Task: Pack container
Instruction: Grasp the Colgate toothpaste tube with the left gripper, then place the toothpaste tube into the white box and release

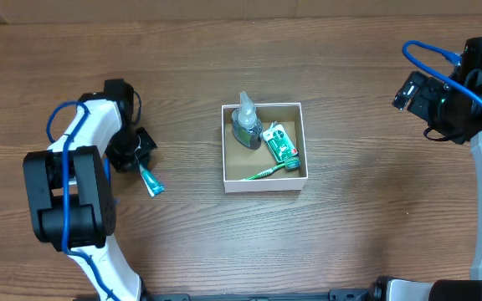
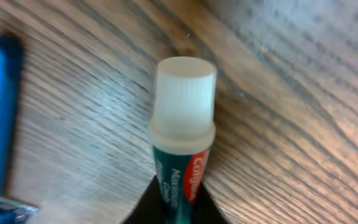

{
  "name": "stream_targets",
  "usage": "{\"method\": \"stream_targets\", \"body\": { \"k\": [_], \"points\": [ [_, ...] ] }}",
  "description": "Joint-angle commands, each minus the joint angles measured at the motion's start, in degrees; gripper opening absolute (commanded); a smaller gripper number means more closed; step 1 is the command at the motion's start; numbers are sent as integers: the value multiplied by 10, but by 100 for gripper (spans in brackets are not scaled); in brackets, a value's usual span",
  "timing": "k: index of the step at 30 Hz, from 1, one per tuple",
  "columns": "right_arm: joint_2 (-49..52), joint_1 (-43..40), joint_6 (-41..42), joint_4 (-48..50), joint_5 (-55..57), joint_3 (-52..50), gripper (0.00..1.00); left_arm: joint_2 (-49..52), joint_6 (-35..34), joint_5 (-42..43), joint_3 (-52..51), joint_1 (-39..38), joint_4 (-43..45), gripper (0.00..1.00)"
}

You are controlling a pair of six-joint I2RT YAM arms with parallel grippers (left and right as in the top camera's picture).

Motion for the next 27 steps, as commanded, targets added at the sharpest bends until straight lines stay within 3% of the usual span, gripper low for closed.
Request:
{"method": "stream_targets", "body": {
  "k": [1, 6, 9, 13, 16, 20, 27],
  "points": [
    [-4, -2, -2, 2, -3, 0, 100, 16, 19, -33, 66, 0, -36, 4],
    [-4, -2, -2, 2, -3, -1, 100, 1, 37, -43, 169, -23, -103, 4],
    [-4, -2, -1, 2, -3, -1, 100, -47, 58, -66, 212, -77, -114, 4],
    [-3, -2, -2, 3, -3, 0, 100, -131, 141, -92, 226, -191, -81, 4],
    [-4, -2, -2, 3, -3, 0, 100, -174, 248, -105, 226, -305, -39, 4],
    [-3, -2, -2, 3, -3, -1, 100, -175, 324, -155, 226, -433, -26, 4],
    [-3, -2, -2, 3, -3, -1, 100, -119, 356, -124, 219, -480, -18, 4]
  ]
}}
